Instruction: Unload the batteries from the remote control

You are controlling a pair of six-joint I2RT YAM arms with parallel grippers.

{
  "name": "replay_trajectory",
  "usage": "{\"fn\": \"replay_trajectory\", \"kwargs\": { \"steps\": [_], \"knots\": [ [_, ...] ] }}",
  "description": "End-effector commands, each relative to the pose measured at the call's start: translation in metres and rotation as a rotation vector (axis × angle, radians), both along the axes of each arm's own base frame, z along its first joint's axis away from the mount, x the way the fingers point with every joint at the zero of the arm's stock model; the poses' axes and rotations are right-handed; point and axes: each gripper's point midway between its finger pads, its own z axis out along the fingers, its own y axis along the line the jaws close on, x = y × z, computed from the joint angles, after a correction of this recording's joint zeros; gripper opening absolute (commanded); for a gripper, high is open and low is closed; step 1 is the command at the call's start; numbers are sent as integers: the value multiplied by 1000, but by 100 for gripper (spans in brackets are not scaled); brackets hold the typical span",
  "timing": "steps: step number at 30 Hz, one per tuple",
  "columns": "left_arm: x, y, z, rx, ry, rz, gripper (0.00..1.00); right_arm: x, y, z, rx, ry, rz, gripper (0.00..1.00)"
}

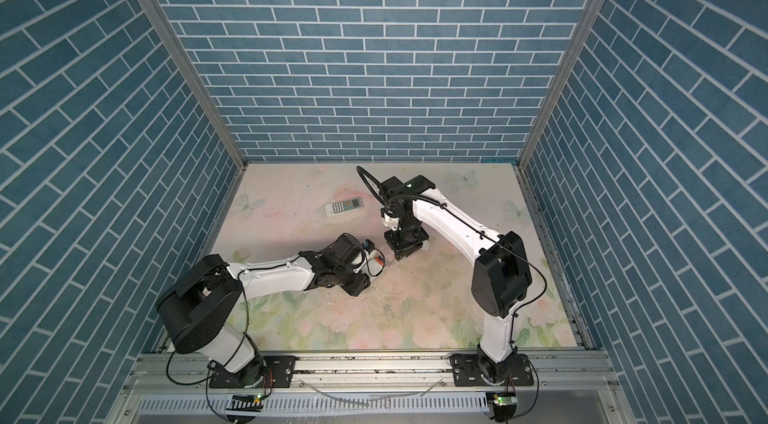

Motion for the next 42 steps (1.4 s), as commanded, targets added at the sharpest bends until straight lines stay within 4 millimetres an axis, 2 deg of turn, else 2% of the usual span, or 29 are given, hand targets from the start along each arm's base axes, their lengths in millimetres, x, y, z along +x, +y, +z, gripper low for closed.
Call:
{"fn": "replay_trajectory", "kwargs": {
  "steps": [1,19,31,42],
  "knots": [
    [-32,16,-29,78,124,-33,48,-3,-4,14,9,-26,38,0],
    [-33,15,-30,81,127,-37,48,2,0,21,17,-36,43,0],
    [-34,15,-30,81,128,-39,48,2,3,10,19,-19,45,0],
    [-34,15,-31,82,129,-38,48,-1,-3,5,8,-3,39,0]
  ]
}}
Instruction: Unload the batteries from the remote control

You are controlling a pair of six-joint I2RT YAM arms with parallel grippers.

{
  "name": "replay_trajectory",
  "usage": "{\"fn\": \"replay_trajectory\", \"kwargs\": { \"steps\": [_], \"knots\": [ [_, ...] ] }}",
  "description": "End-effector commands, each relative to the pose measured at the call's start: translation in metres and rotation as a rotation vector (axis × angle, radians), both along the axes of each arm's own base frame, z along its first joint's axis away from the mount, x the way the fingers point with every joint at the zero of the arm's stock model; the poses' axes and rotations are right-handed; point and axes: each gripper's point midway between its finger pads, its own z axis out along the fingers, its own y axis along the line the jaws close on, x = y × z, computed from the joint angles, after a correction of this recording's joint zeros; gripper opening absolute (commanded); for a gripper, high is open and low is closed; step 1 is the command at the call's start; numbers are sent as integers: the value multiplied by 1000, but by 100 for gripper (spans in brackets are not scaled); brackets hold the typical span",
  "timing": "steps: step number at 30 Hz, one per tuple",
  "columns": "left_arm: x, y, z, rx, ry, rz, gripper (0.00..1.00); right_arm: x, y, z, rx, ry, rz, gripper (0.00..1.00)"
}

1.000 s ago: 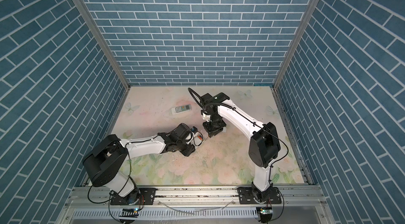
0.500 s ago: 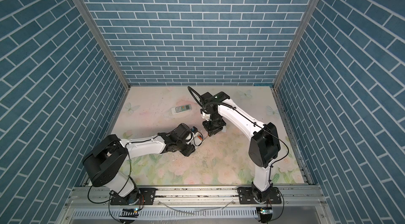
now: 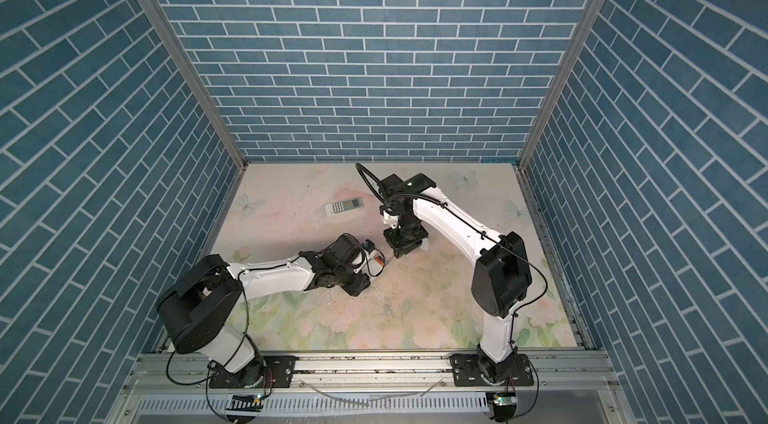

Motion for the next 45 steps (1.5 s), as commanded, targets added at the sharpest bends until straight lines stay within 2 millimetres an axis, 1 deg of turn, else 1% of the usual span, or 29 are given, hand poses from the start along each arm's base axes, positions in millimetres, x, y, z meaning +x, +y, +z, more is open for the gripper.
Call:
{"fn": "replay_trajectory", "kwargs": {
  "steps": [1,26,39,45],
  "knots": [
    [-34,15,-31,82,133,-37,48,-5,-5,-1,-8,16,30,0],
    [-35,15,-33,88,139,-41,48,-5,-16,-5,-30,19,15,0],
    [-35,15,-34,89,139,-41,48,-6,-19,-10,-37,28,10,0],
    [-35,15,-33,89,133,-43,48,-4,-17,-11,-31,21,9,0]
  ]
}}
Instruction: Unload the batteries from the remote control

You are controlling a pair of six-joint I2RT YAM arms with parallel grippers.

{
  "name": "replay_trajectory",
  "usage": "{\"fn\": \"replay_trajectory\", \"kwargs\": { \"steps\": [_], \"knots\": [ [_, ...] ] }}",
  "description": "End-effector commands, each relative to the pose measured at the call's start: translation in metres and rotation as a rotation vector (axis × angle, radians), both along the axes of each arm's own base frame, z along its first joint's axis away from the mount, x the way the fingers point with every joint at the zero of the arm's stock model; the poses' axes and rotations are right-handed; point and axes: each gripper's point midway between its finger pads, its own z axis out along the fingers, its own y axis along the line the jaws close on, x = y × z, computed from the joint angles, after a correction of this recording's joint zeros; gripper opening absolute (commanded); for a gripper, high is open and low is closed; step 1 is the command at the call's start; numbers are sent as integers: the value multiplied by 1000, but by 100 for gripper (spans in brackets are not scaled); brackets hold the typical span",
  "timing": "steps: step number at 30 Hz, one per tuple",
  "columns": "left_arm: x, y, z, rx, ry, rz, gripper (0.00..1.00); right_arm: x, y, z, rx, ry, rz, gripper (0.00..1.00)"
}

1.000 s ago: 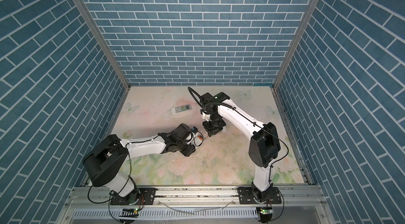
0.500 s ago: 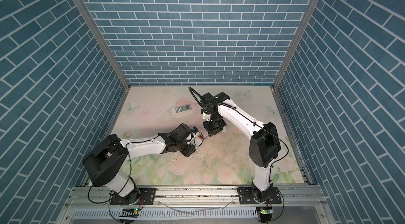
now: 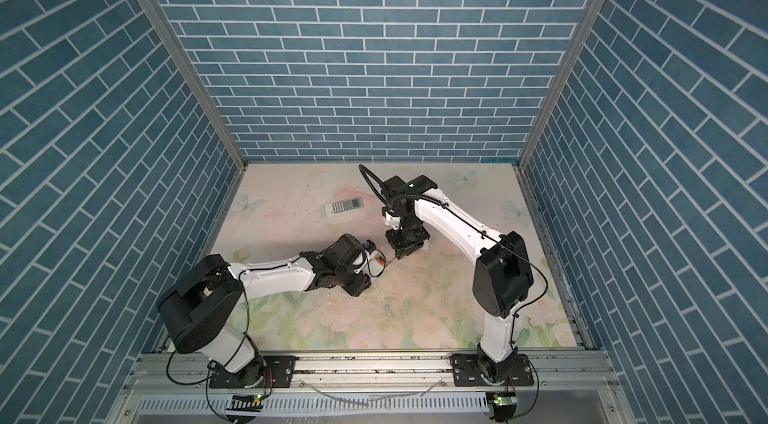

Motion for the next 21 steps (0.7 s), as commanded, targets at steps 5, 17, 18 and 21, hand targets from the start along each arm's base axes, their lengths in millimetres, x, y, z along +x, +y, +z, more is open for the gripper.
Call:
{"fn": "replay_trajectory", "kwargs": {
  "steps": [5,17,18,21],
  "knots": [
    [-35,17,-32,92,138,-39,48,-4,-9,-2,-23,2,21,0],
    [-35,17,-34,99,134,-44,47,-6,-8,-7,-22,-15,29,0],
    [-35,16,-34,100,133,-44,47,-6,-5,-8,-13,-19,29,0],
    [-35,15,-34,100,131,-50,47,-2,4,-10,23,-36,19,0]
  ]
}}
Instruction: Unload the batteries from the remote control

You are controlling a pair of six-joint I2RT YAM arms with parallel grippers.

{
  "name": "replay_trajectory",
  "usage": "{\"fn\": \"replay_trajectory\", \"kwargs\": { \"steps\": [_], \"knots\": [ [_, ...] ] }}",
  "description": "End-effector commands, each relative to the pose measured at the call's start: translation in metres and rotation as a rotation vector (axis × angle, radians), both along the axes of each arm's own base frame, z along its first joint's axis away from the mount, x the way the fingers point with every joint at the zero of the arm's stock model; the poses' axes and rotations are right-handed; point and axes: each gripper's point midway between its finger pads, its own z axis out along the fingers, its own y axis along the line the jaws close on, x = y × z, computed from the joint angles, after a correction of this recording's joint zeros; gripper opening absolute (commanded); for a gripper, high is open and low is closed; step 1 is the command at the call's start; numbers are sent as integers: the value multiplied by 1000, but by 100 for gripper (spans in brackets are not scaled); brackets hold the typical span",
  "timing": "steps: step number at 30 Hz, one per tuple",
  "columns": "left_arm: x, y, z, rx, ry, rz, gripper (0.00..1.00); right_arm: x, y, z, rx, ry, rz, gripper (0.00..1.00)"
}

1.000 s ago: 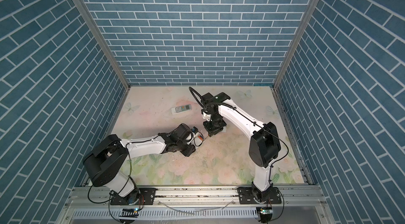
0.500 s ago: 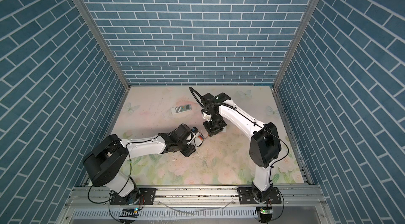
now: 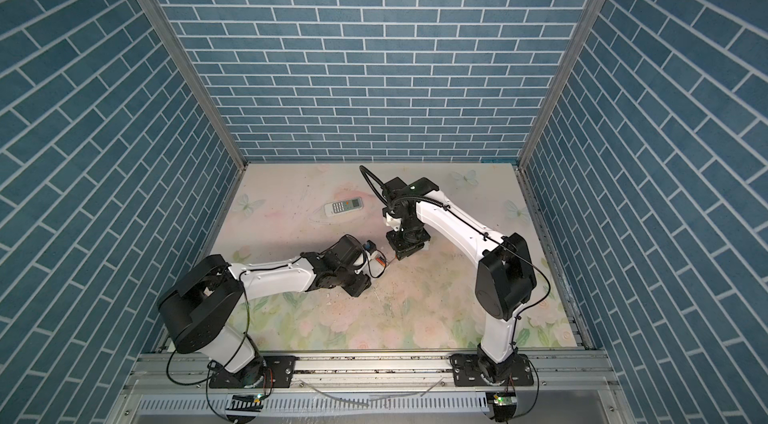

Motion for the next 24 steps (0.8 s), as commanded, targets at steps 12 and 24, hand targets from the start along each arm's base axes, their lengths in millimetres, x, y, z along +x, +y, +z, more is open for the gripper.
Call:
{"fn": "replay_trajectory", "kwargs": {
  "steps": [12,24],
  "knots": [
    [-40,12,-38,100,146,-70,45,9,25,7,170,-103,-7,0],
    [-42,11,-40,110,147,-81,45,9,34,24,253,-133,4,0]
  ]
}}
